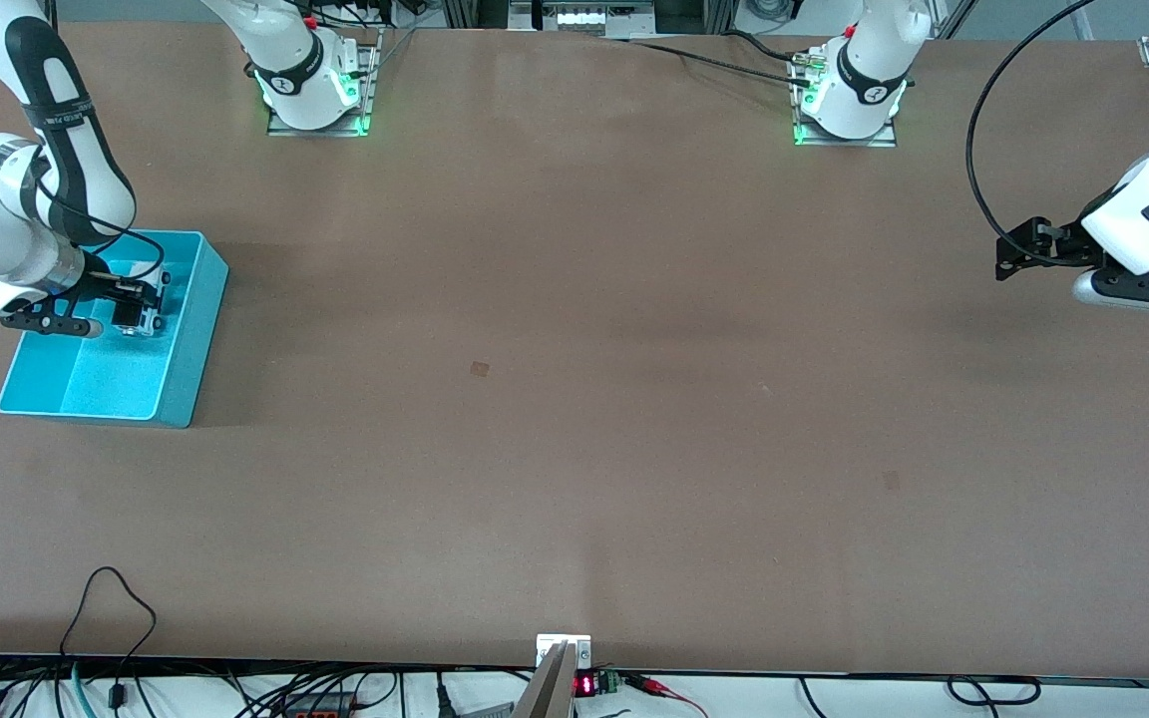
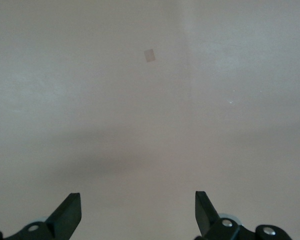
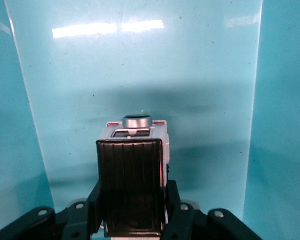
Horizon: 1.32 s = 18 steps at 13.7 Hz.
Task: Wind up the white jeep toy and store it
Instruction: 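Lower the jeep into the bin and open the right gripper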
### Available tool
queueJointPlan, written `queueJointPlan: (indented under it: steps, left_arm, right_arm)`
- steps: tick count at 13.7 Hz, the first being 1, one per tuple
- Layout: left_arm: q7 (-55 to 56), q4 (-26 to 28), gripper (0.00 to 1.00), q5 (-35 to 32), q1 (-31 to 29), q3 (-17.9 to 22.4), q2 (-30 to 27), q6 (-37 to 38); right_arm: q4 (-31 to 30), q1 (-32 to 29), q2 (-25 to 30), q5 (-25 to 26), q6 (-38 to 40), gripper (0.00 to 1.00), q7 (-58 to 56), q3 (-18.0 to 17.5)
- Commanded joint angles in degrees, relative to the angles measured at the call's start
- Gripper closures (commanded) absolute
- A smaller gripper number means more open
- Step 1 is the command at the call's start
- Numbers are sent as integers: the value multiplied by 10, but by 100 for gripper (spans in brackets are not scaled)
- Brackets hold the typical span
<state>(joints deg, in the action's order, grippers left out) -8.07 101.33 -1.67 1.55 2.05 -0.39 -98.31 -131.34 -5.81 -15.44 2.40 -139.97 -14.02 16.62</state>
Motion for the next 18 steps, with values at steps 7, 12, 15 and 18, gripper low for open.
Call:
queueJointPlan:
  steps: [7, 12, 15, 18]
  left_arm:
    - [2, -4, 0, -11, -1, 4, -4, 8]
    - [2, -4, 0, -11, -1, 4, -4, 7]
    - [2, -4, 0, -11, -1, 4, -4, 7]
    - [2, -4, 0, -11, -1, 4, -4, 7]
  right_arm:
    - [7, -2, 14, 8, -4, 0, -14, -5]
    - [56, 22, 51, 8, 92, 0, -18, -7]
    - [109, 69, 84, 5, 212, 0, -9, -7]
    - [182, 113, 93, 2, 294, 0, -3, -7]
